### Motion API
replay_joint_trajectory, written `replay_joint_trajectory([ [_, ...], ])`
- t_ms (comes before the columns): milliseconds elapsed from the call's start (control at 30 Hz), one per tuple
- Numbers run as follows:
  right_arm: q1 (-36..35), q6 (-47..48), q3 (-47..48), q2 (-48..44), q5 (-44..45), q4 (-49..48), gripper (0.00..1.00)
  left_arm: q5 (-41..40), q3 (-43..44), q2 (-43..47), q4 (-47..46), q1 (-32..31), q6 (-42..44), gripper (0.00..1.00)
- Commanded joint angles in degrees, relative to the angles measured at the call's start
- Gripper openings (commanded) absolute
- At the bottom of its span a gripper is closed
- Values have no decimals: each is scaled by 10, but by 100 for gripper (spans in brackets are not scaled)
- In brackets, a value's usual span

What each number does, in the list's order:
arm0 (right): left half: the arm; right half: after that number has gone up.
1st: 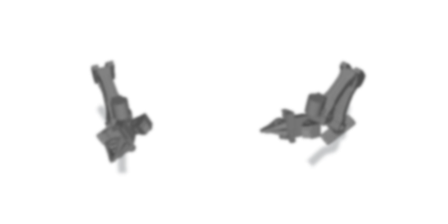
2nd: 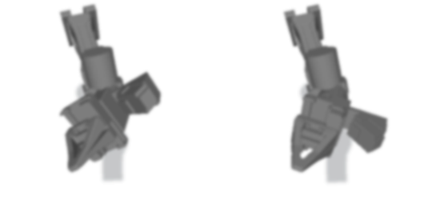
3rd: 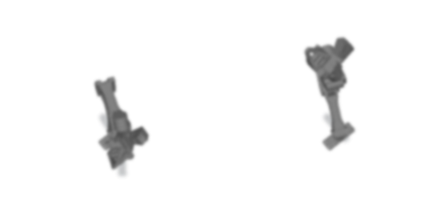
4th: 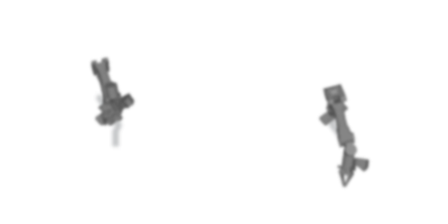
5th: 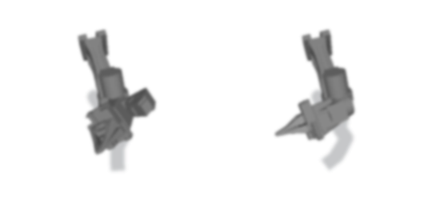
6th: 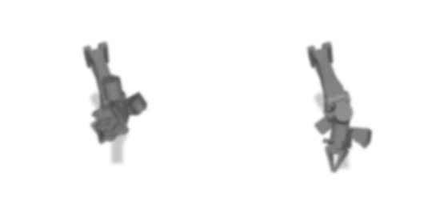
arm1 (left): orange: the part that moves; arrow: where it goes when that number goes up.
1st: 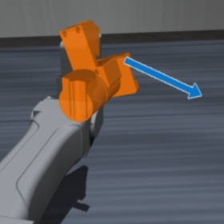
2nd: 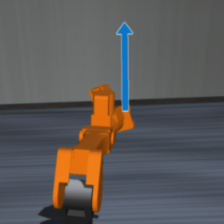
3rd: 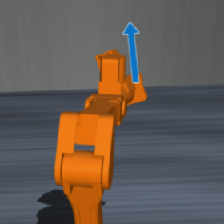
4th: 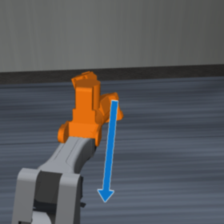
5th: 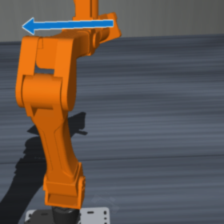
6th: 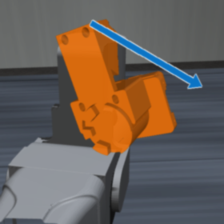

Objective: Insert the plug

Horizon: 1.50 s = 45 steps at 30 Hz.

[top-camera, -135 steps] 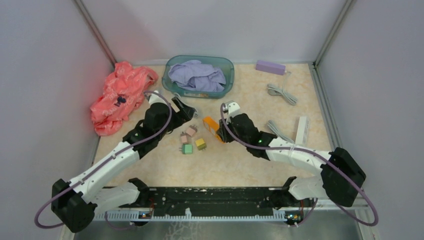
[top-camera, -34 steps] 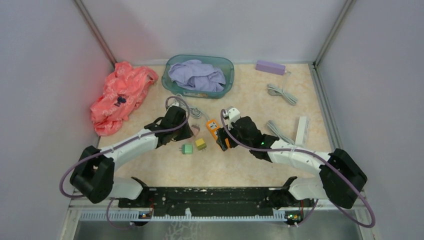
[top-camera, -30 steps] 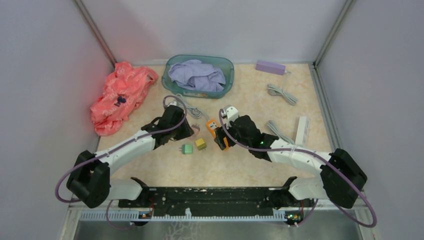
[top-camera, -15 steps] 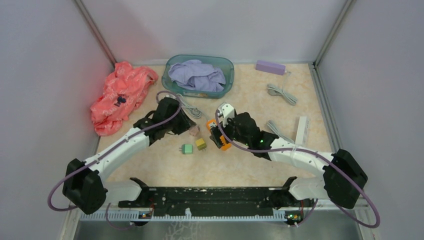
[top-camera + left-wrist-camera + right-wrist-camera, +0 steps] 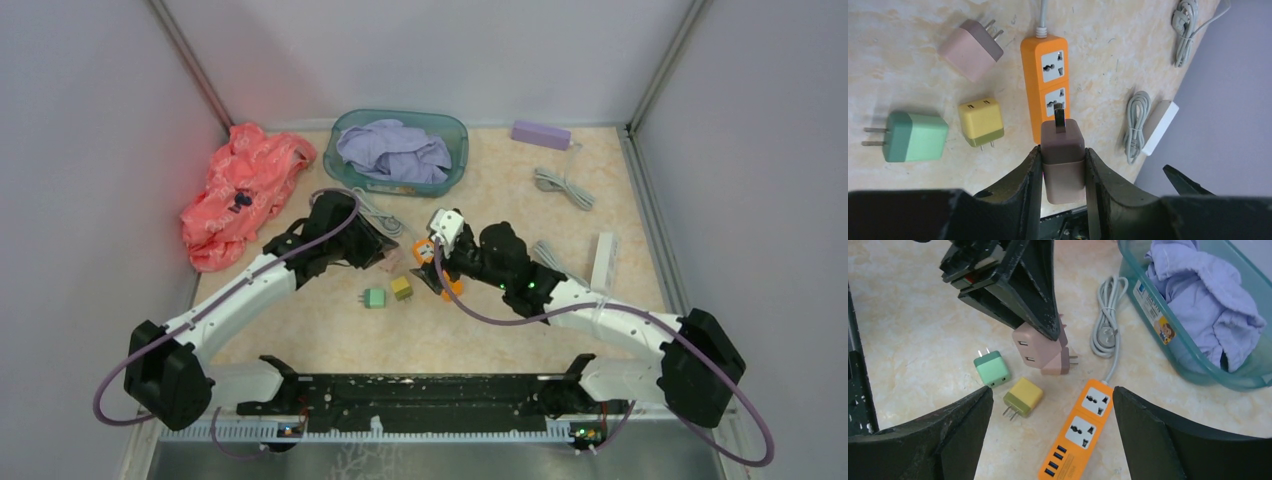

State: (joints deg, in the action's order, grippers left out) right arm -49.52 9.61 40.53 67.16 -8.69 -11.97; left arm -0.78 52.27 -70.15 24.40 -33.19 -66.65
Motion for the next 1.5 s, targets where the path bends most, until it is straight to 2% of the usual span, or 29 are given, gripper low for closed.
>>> replay_joint_trajectory([
  [0,-7,82,-21,-24,-72,-125,88,47,3,9,-7,5,-100,15],
  [200,-14,139,-25,0,-83,-160,82,98,-20,11,-55,6,-144,13],
  [333,-31,178,-22,20,-58,-160,80,105,-20,11,-57,6,-161,13],
  [567,-64,220,-18,52,14,-159,70,110,-28,15,-58,6,-192,12],
  [867,-83,245,-25,77,92,-189,48,114,-39,22,-59,6,-216,12],
  [1067,-94,257,-27,87,109,-188,46,120,-45,22,-63,6,-230,12],
  [1467,-110,280,-31,102,145,-182,50,113,-55,32,-64,7,-254,12],
])
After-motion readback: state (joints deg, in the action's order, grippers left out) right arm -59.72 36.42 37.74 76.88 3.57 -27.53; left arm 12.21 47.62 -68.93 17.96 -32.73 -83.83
